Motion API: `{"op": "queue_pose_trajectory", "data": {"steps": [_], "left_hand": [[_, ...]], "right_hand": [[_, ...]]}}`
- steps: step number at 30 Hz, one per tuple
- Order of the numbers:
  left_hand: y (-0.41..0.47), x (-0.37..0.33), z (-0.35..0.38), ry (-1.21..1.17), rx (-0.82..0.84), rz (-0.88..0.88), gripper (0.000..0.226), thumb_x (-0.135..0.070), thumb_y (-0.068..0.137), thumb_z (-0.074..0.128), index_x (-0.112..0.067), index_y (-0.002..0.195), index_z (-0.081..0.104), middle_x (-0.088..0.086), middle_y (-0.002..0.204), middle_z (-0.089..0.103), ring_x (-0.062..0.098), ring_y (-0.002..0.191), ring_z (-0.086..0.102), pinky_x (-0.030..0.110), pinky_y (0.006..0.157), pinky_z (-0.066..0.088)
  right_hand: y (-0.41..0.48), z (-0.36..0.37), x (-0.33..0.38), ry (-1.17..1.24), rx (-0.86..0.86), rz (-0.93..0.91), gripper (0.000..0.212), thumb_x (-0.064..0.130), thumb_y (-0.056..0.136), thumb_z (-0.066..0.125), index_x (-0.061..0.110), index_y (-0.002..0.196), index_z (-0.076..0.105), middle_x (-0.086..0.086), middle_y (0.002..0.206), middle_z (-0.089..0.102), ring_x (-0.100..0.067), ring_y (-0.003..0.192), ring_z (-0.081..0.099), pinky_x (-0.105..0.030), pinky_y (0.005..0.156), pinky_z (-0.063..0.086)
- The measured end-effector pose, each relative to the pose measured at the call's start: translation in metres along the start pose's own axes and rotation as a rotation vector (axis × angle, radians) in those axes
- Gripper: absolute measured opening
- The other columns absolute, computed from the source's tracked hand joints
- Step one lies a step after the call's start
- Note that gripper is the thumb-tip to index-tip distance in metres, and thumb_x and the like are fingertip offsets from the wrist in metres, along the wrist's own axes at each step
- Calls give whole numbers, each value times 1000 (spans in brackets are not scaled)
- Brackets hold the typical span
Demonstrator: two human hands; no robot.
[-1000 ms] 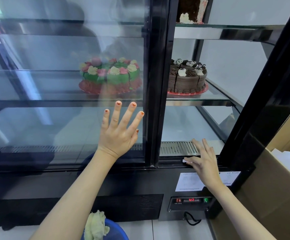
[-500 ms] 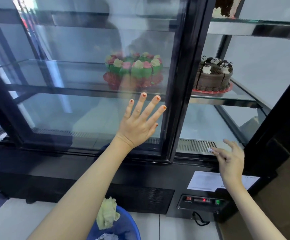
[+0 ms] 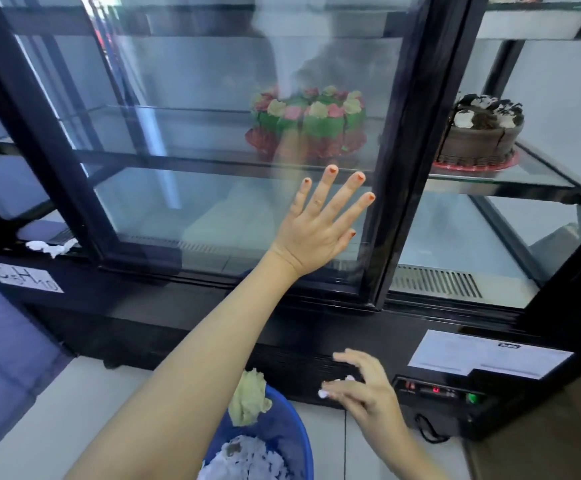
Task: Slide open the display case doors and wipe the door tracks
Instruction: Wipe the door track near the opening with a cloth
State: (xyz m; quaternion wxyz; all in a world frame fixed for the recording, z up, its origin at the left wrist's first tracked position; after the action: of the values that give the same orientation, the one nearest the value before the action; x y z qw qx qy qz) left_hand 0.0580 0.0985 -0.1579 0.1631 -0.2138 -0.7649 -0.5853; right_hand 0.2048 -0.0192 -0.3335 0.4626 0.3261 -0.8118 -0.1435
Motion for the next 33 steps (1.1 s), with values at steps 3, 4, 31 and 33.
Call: {"op": "queue_pose_trajectory", "data": {"steps": [3, 4, 31, 33], "left_hand": [[-1, 7, -7, 3, 21, 36, 51, -36, 93, 38, -21, 141, 29, 4, 143, 38, 36, 131, 26, 46, 111, 5], [-2, 10, -10, 11, 26, 55, 50, -36, 93, 37, -22, 141, 30, 3, 143, 42, 34, 131, 27, 44, 111, 6], [-31, 57, -7, 106, -2, 204, 55, -48, 90, 42, -34, 141, 27, -6, 143, 41, 23, 132, 29, 51, 109, 0], [-32, 57, -7, 106, -20, 201, 56, -48, 88, 45, -34, 140, 29, -6, 141, 46, 23, 131, 30, 50, 110, -2]], "right_hand": [[-21, 47, -1, 1, 72, -16, 22, 56, 93, 42, 60, 98, 63, 30, 130, 42, 1, 126, 37, -36, 86, 52], [-23, 59, -1, -32, 87, -26, 21, 56, 93, 41, 61, 99, 61, 31, 132, 41, 1, 125, 37, -40, 84, 53], [7, 195, -28, -733, 1066, -207, 64, 5, 94, 47, 25, 149, 22, -13, 156, -17, -36, 143, -12, -57, 114, 3], [11, 212, -37, -804, 1053, -265, 65, 9, 96, 48, 29, 150, 19, -11, 156, -21, -38, 142, -11, -60, 113, 4]]}}
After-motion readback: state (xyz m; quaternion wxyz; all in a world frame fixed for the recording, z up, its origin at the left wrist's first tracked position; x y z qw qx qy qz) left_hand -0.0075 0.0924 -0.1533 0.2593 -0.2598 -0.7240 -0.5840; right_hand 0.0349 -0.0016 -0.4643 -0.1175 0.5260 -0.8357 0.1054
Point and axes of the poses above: each hand's wrist, its own y-axis towards the middle knuckle, its own z-axis out of the palm, x = y × z, the point moved 3 cm from there along y, towards the middle knuckle
